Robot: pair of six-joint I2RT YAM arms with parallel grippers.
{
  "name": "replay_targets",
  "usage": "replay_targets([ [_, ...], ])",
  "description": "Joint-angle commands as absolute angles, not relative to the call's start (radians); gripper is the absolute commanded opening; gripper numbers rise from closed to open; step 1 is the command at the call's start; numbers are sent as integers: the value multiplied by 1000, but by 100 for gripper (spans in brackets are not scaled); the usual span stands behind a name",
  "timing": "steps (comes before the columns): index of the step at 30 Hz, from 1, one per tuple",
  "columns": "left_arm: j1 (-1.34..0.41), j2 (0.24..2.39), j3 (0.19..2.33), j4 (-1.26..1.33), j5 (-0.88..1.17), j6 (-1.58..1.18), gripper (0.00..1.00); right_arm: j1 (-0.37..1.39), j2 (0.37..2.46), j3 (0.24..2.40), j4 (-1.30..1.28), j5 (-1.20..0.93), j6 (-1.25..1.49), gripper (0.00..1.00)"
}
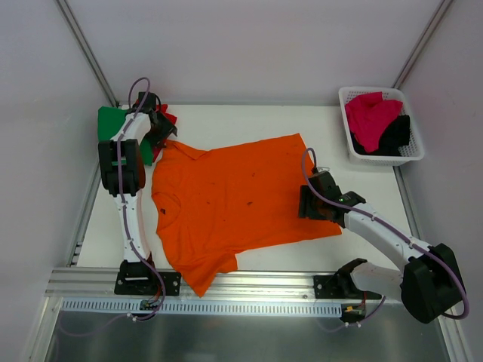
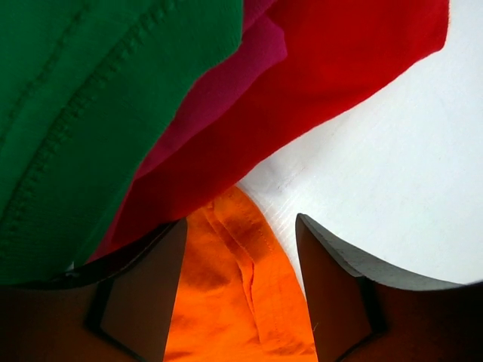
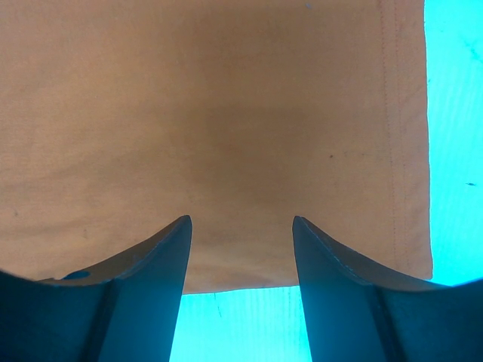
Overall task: Fold and stack the t-shirts
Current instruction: Flatten the tshirt out
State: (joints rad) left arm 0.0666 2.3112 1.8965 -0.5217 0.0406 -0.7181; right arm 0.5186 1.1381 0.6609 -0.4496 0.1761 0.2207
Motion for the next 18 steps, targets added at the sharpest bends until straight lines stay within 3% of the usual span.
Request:
replay_targets([
  [1,72,2347,1959,-538,15,-723,59,515,1127,666,-451,193,225,59],
  [2,71,2352,1968,-538,18,-723,57,517,1126,664,-451,193,225,59],
  [5,71,2371,1996,-541,26,-723,40,517,1117,660,-456,198,224,59],
  [8,72,2384,2011,-540,25,-721,9,517,1114,657,-460,201,224,59],
  [9,72,2384,2011,-538,28,-721,5,517,1114,657,-460,202,224,59],
  [11,72,2385,2011,-538,26,-719,0,515,1114,658,-460,204,222,59],
  [18,72,2376,2008,-540,25,-707,2,515,1118,663,-462,203,222,58],
])
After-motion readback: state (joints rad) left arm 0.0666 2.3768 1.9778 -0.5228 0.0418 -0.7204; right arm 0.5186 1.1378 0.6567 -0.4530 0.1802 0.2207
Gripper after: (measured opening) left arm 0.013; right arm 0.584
